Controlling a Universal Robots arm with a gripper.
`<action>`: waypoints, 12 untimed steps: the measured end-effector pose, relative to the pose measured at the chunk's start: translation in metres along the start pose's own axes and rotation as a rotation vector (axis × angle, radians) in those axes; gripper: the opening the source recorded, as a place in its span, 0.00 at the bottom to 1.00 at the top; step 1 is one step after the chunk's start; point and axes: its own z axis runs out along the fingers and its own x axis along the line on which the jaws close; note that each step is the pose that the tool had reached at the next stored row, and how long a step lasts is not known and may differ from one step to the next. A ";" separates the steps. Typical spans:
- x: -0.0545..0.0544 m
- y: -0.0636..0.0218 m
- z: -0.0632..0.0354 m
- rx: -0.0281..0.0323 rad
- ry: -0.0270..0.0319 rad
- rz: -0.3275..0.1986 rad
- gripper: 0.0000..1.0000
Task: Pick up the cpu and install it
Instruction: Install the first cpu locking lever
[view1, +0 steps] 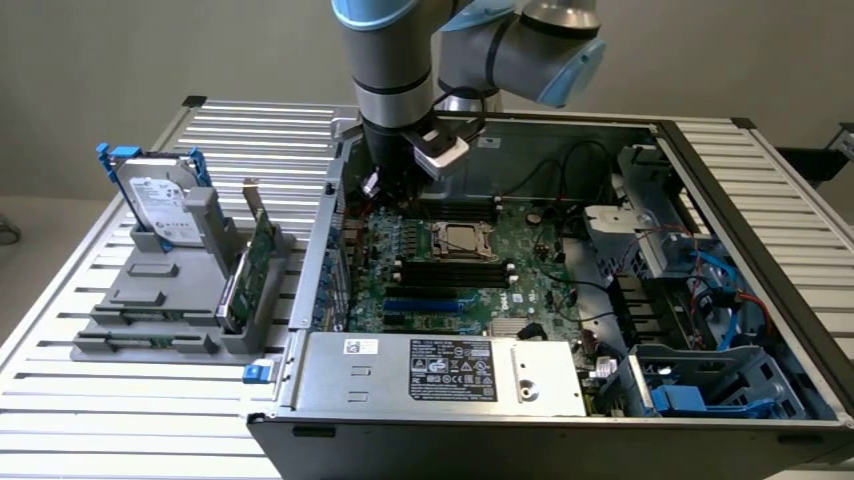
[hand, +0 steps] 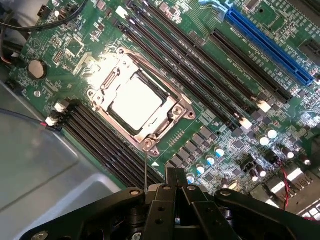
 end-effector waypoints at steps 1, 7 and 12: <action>0.000 -0.0002 -0.0001 0.0048 0.0013 0.006 0.11; -0.001 -0.0009 -0.0005 0.0364 0.0123 0.042 0.11; -0.002 -0.0016 -0.0009 0.0626 0.0209 0.072 0.11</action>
